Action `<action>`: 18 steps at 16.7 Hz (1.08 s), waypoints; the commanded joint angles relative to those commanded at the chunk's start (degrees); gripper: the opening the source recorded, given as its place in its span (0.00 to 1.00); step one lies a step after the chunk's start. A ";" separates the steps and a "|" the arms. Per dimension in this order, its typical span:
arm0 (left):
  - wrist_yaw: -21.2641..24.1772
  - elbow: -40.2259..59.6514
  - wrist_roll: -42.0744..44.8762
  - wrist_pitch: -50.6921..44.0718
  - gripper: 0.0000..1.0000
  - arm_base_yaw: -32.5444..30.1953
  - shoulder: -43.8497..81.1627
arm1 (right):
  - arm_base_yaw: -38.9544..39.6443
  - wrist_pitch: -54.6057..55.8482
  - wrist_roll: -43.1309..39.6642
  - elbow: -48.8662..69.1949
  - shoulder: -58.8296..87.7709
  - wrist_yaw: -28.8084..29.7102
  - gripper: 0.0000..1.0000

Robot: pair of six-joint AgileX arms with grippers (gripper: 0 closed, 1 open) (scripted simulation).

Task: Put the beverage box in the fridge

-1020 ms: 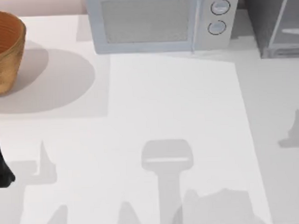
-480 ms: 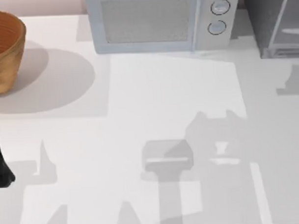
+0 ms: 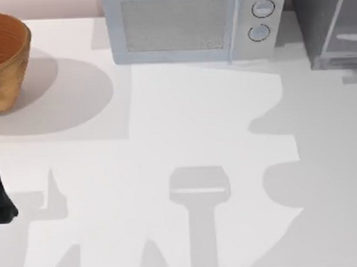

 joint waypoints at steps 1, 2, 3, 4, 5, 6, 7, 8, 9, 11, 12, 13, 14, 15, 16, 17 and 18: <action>0.00 0.00 0.00 0.00 1.00 0.00 0.00 | -0.44 1.91 0.01 1.55 3.43 -0.42 0.00; 0.00 0.00 0.00 0.00 1.00 0.00 0.00 | -0.84 3.64 0.03 2.95 6.55 -0.80 0.00; 0.00 0.00 0.00 0.00 1.00 0.00 0.00 | -1.20 5.17 0.05 4.21 9.33 -1.13 0.00; 0.00 0.00 0.00 0.00 1.00 0.00 0.00 | -1.49 6.45 0.07 5.25 11.62 -1.40 0.00; 0.00 0.00 0.00 0.00 1.00 0.00 0.00 | -1.73 7.50 0.09 6.10 13.48 -1.63 0.00; 0.00 0.00 0.00 0.00 1.00 0.00 0.00 | -1.92 8.29 0.11 6.74 14.88 -1.80 0.00; 0.00 0.00 0.00 0.00 1.00 0.00 0.00 | -2.04 8.80 0.12 7.15 15.79 -1.91 0.00; 0.00 0.00 0.00 0.00 1.00 0.00 0.00 | -2.10 9.04 0.13 7.35 16.24 -1.96 0.00; 0.00 0.00 0.00 0.00 1.00 0.00 0.00 | -2.10 9.04 0.13 7.35 16.24 -1.96 0.00; 0.00 0.00 0.00 0.00 1.00 0.00 0.00 | -2.10 9.04 0.13 7.35 16.24 -1.96 0.00; 0.00 0.00 0.00 0.00 1.00 0.00 0.00 | -2.10 9.04 0.13 7.35 16.24 -1.96 0.00; 0.00 0.00 0.00 0.00 1.00 0.00 0.00 | -1.78 8.91 0.22 7.08 16.15 -1.94 0.00; 0.00 0.00 0.00 0.00 1.00 0.00 0.00 | -1.78 8.90 0.22 7.09 16.15 -1.94 0.00; 0.00 0.00 0.00 0.00 1.00 0.00 0.00 | -1.76 8.74 0.21 7.62 16.38 -1.90 0.00; 0.00 0.00 0.00 0.00 1.00 0.00 0.00 | -1.71 8.42 0.19 8.60 16.76 -1.81 0.00; 0.00 0.00 0.00 0.00 1.00 0.00 0.00 | -1.65 7.96 0.16 10.00 17.26 -1.69 0.00; 0.00 0.00 0.00 0.00 1.00 0.00 0.00 | -1.55 7.27 0.14 11.56 17.89 -1.57 0.00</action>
